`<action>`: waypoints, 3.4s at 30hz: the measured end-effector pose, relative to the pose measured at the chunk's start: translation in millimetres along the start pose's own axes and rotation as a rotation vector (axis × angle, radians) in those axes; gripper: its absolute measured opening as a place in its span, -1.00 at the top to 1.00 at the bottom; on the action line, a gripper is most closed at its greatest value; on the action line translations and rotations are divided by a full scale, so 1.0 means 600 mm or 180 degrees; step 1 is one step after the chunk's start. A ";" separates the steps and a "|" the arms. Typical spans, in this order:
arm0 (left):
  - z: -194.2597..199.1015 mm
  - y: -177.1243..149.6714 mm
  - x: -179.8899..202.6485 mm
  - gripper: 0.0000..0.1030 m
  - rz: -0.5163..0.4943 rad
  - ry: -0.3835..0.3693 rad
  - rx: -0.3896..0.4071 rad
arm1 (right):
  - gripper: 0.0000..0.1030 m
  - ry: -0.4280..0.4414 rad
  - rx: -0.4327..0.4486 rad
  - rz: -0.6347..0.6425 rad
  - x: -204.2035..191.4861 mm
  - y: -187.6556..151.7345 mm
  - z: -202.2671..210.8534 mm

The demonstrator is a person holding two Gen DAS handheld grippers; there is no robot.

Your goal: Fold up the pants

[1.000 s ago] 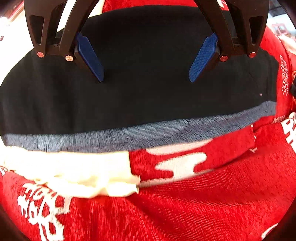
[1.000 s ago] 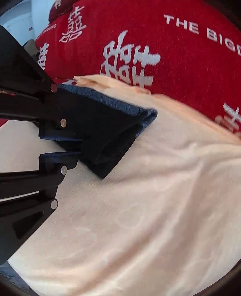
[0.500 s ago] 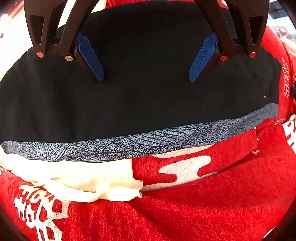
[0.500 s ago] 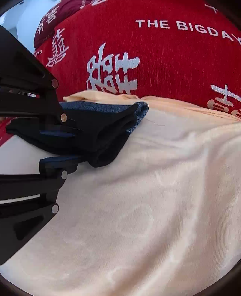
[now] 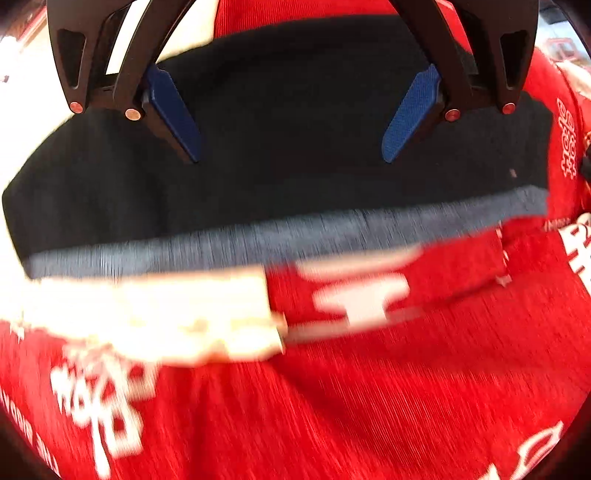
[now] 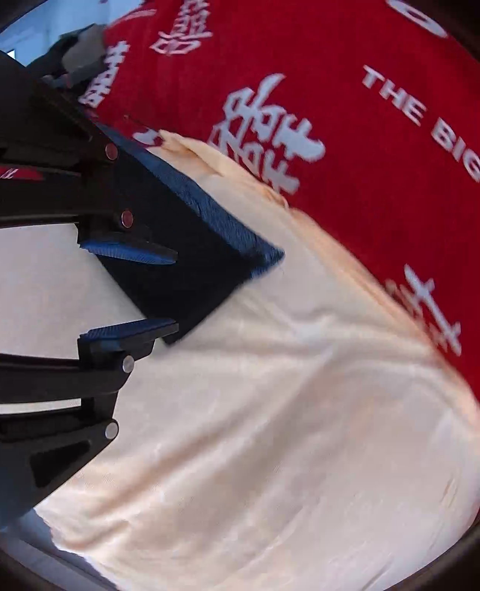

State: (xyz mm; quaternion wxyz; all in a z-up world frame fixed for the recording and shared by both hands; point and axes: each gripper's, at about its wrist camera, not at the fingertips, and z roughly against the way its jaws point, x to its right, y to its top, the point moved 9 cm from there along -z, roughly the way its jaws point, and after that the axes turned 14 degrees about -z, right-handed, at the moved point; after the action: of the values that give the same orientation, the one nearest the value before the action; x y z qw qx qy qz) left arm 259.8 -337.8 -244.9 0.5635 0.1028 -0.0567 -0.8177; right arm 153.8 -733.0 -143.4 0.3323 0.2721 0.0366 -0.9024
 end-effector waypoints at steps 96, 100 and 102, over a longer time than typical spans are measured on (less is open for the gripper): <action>-0.143 -0.102 -0.340 -1.00 0.0749 0.0287 0.0153 | 0.39 -0.0526 -0.0611 0.2190 -0.396 -0.382 -0.374; -0.142 -0.106 -0.354 -1.00 0.0680 0.0310 0.0183 | 0.85 -0.0862 -0.0179 0.2104 -0.358 -0.298 -0.346; -0.128 -0.109 -0.357 -1.00 0.0708 0.0297 0.0132 | 0.79 -0.0822 -0.0243 0.1748 -0.333 -0.267 -0.314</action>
State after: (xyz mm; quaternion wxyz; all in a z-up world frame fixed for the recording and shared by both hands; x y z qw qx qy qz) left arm 292.0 -112.8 -311.0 0.6506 0.1455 -0.0584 -0.7431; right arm 268.6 -446.1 -218.8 0.5756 0.1422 -0.0469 -0.8039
